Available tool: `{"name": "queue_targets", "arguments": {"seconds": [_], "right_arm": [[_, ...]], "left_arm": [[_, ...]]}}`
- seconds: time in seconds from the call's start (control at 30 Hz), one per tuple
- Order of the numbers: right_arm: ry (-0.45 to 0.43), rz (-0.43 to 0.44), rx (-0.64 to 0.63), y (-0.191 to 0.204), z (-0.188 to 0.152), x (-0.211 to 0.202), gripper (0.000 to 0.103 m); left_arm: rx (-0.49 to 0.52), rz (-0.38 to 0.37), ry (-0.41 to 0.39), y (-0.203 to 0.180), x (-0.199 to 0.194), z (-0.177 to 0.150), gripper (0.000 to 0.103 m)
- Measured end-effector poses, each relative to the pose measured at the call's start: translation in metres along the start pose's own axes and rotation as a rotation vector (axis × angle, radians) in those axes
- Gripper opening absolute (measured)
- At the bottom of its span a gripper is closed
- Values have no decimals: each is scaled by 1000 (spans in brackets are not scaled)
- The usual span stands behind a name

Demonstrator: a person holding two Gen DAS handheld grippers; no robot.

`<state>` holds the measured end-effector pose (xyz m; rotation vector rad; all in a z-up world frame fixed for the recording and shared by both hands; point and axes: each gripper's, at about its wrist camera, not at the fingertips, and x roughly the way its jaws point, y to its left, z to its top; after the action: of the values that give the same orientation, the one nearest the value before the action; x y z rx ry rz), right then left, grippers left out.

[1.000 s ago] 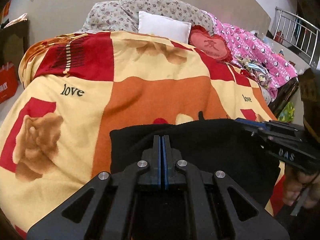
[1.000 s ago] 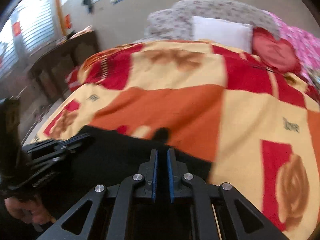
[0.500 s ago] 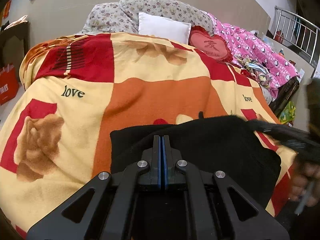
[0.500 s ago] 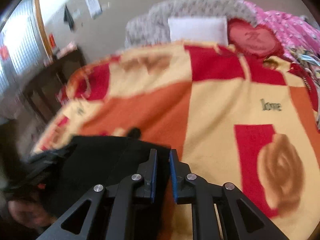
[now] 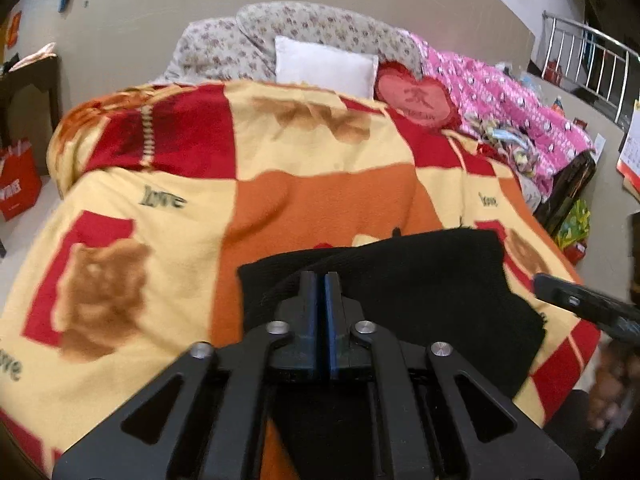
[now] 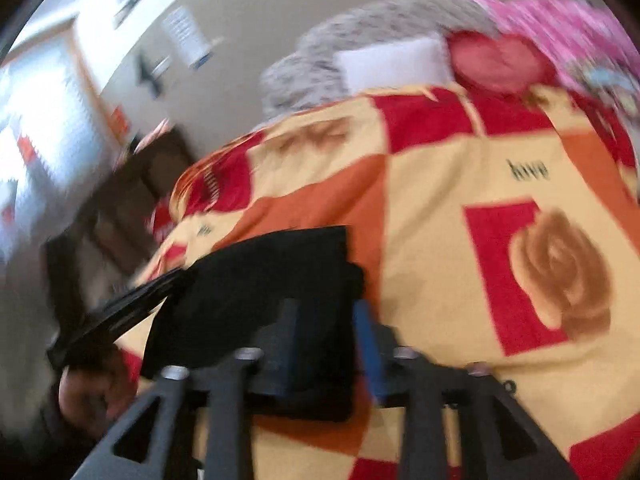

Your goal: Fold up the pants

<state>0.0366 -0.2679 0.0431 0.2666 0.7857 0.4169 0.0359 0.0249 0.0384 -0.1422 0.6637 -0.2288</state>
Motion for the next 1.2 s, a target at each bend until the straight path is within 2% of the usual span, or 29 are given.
{"name": "queue_targets", "arguments": {"seconds": [0.03, 0.1, 0.2, 0.23, 0.27, 0.3, 0.37, 0.47, 0.5, 0.53, 0.6, 0.63, 0.77, 0.93, 1.07, 1.1, 1.13, 1.2], "right_arm": [[16, 20, 60, -12, -1, 6, 44], [68, 89, 162, -28, -3, 19, 44], [145, 238, 331, -45, -5, 42, 44], [160, 269, 355, -47, -6, 46, 44], [152, 283, 343, -45, -5, 47, 45], [170, 289, 323, -41, -3, 51, 45], [176, 277, 273, -34, -1, 56, 46], [164, 285, 230, -30, -2, 59, 45], [161, 287, 214, -28, -3, 59, 45], [155, 286, 200, -28, -4, 59, 44], [122, 303, 180, -27, -7, 54, 35], [106, 315, 179, -27, -5, 52, 32], [23, 342, 205, -29, 19, 45, 31], [-4, 346, 254, -40, 62, 63, 31], [29, 294, 260, -56, 66, 94, 31], [50, 257, 282, -62, 62, 103, 31], [62, 234, 299, -67, 58, 106, 33], [42, 229, 323, -71, 52, 105, 33]], "left_arm": [[-9, 5, -11, 3, -8, -1, 42], [-27, -17, -8, 12, -13, -5, 68], [-102, -79, 41, 27, -8, -10, 68], [-150, -121, 57, 33, -6, -11, 68], [-224, -211, 94, 41, 1, -14, 68], [-262, -255, 125, 44, 7, -15, 68], [-285, -254, 168, 43, 21, -18, 68], [-302, -263, 148, 42, 21, -20, 68], [-307, -255, 154, 41, 20, -20, 61], [-307, -248, 161, 39, 19, -19, 47], [-289, -253, 160, 35, 15, -16, 34], [-260, -237, 156, 30, 13, -12, 33], [-184, -242, 124, 21, 19, 22, 32], [-146, -226, 120, 18, 55, 65, 33], [-124, -173, 163, 22, 95, 68, 35], [-129, -164, 197, 24, 108, 65, 40], [-138, -169, 187, 26, 111, 63, 45], [-132, -170, 167, 25, 110, 62, 48]]}}
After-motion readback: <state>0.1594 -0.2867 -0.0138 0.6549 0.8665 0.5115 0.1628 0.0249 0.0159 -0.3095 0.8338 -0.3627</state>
